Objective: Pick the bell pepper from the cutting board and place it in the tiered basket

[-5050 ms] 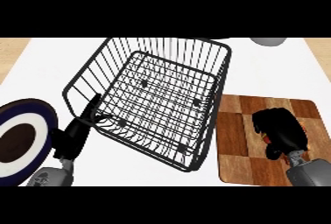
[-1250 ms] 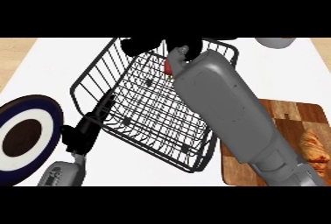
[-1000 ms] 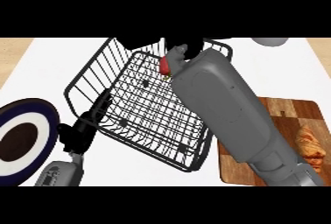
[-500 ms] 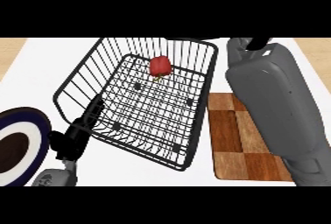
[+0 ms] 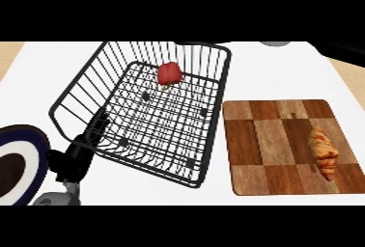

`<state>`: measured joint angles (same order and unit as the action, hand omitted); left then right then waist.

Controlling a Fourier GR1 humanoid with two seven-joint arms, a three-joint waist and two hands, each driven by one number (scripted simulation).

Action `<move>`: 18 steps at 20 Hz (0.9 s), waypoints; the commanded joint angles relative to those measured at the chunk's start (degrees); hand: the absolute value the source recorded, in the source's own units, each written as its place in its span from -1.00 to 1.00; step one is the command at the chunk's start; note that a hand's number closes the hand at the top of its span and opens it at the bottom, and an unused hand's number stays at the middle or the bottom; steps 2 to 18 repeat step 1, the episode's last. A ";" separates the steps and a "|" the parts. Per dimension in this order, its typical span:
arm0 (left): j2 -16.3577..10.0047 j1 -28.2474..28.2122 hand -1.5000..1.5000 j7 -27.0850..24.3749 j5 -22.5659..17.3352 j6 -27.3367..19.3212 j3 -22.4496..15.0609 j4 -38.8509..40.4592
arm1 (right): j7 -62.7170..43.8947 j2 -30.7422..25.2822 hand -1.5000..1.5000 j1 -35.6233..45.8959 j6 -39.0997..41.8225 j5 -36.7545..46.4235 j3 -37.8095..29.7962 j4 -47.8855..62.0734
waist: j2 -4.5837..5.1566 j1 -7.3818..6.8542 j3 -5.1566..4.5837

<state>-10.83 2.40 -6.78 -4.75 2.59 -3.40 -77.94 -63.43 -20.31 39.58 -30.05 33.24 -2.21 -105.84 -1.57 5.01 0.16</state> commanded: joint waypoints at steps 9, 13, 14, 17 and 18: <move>0.18 0.80 0.00 0.20 -0.68 0.94 0.06 0.31 | -3.11 -4.88 -1.00 -13.79 6.52 -7.51 -4.83 -15.20 | 0.39 0.57 0.01; 0.18 0.80 0.00 0.20 -0.68 0.94 0.06 0.31 | -3.11 -4.88 -1.00 -13.79 6.52 -7.51 -4.83 -15.20 | 0.39 0.57 0.01; 0.18 0.80 0.00 0.20 -0.68 0.94 0.06 0.31 | -3.11 -4.88 -1.00 -13.79 6.52 -7.51 -4.83 -15.20 | 0.39 0.57 0.01; 0.18 0.80 0.00 0.20 -0.68 0.94 0.06 0.31 | -3.11 -4.88 -1.00 -13.79 6.52 -7.51 -4.83 -15.20 | 0.39 0.57 0.01; 0.18 0.80 0.00 0.20 -0.68 0.94 0.06 0.31 | -3.11 -4.88 -1.00 -13.79 6.52 -7.51 -4.83 -15.20 | 0.39 0.57 0.01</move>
